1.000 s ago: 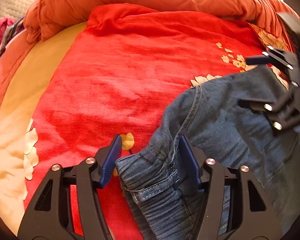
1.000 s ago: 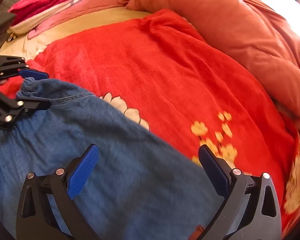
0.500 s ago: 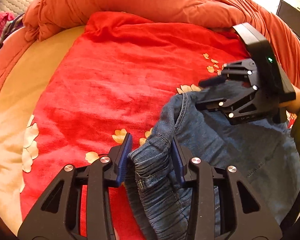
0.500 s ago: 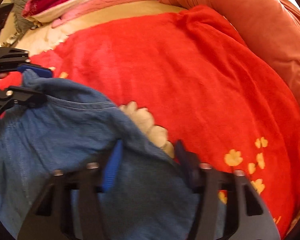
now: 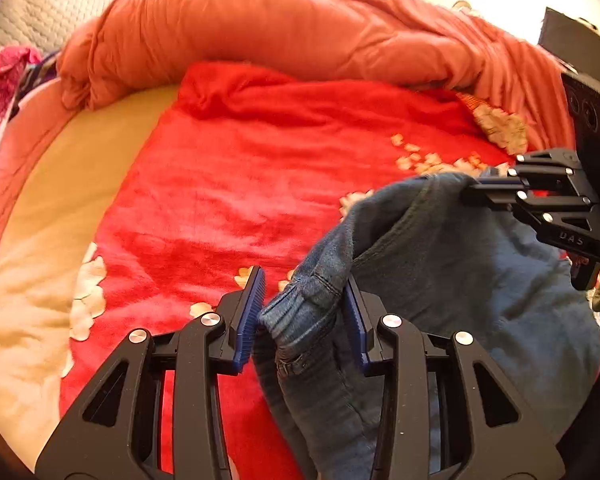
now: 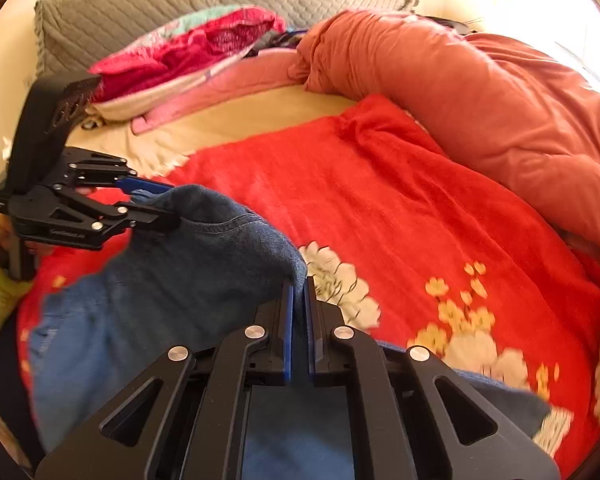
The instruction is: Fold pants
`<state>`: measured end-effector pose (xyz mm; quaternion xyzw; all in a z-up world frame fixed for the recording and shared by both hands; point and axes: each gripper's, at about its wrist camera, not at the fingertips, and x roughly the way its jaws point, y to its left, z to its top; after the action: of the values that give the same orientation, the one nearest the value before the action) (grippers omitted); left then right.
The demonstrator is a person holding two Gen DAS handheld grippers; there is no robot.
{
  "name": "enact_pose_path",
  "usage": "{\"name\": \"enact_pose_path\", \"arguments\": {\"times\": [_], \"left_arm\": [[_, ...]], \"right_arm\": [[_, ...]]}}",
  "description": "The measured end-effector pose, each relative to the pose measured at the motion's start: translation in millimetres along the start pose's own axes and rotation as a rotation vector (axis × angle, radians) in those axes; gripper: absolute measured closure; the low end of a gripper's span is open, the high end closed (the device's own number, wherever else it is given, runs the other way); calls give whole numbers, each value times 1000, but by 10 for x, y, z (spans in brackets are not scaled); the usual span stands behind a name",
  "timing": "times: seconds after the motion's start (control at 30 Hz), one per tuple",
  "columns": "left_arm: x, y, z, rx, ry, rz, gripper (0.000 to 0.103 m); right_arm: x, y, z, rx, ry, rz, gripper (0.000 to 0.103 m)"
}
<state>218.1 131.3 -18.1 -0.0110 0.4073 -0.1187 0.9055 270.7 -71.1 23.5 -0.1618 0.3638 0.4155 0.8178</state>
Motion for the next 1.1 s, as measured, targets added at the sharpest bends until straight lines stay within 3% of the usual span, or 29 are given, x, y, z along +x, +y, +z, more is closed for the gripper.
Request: {"name": "enact_pose_path", "arguments": {"times": [0.17, 0.43, 0.83, 1.1], "left_arm": [[-335, -150, -74, 18, -79, -23, 73], [-851, -316, -543, 10, -144, -54, 73], [-1066, -420, -1120, 98, -42, -14, 73], [-1137, -433, -1274, 109, 5, 3, 65]], "right_arm": [[-455, 282, -227, 30, -28, -2, 99], [-890, 895, -627, 51, -43, 46, 99], [-1024, 1670, -1163, 48, -39, 119, 99], [-766, 1940, -1392, 15, 55, 90, 95]]}}
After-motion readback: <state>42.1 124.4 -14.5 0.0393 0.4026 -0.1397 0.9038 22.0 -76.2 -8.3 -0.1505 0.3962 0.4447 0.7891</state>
